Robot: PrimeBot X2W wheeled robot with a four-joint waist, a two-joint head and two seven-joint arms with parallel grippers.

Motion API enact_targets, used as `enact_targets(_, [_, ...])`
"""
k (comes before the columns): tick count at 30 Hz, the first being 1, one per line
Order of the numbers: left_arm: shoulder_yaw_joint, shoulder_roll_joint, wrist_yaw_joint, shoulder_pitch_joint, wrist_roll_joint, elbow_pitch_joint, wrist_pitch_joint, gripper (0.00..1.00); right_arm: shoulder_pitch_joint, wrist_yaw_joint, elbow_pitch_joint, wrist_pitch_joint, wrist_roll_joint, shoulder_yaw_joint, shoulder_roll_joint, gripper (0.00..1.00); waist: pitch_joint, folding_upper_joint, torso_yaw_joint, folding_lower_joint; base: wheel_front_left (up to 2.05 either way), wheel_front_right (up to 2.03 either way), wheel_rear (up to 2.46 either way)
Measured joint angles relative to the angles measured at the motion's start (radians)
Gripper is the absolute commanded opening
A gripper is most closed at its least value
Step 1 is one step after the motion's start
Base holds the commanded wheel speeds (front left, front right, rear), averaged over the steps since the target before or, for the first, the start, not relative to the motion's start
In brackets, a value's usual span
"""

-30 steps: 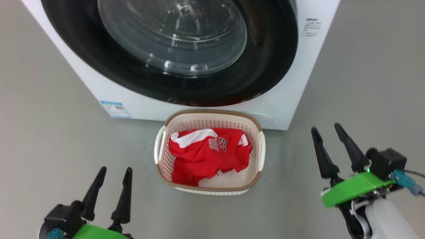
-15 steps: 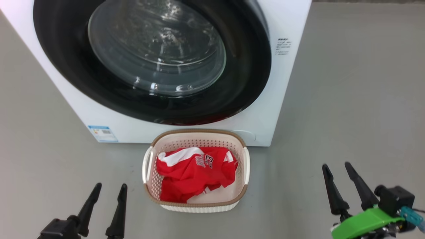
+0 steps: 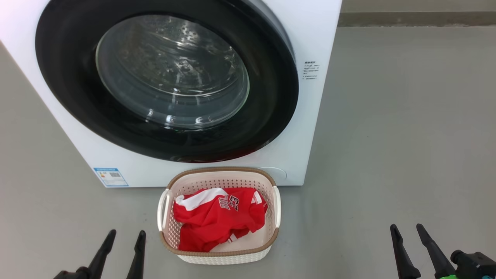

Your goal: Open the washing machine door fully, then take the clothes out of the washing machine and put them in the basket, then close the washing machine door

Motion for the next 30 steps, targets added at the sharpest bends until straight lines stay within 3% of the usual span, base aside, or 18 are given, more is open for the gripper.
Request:
enact_targets(19, [0.001, 0.001, 0.0, 0.008, -0.002, -0.001, 0.0, 1.0, 0.012, 0.0, -0.013, 0.0, 0.0, -0.01, 0.014, 1.0, 0.001, 0.0, 0.002, 0.0, 0.0, 0.0, 0.0])
enact_targets(20, [-0.001, -0.003, 0.002, 0.008, -0.002, 0.008, 0.002, 0.0, 0.012, 0.0, -0.004, 0.0, 0.0, -0.008, 0.016, 0.0, 0.001, 0.0, 0.002, 0.0, 0.0, 0.0, 0.0])
enact_targets(30, [-0.02, -0.049, 0.002, 0.012, -0.03, 0.081, 0.015, 0.0, 0.014, 0.0, 0.071, 0.01, 0.018, 0.004, 0.044, 0.0, 0.0, 0.0, -0.001, 0.0, 0.0, 0.0, 0.0])
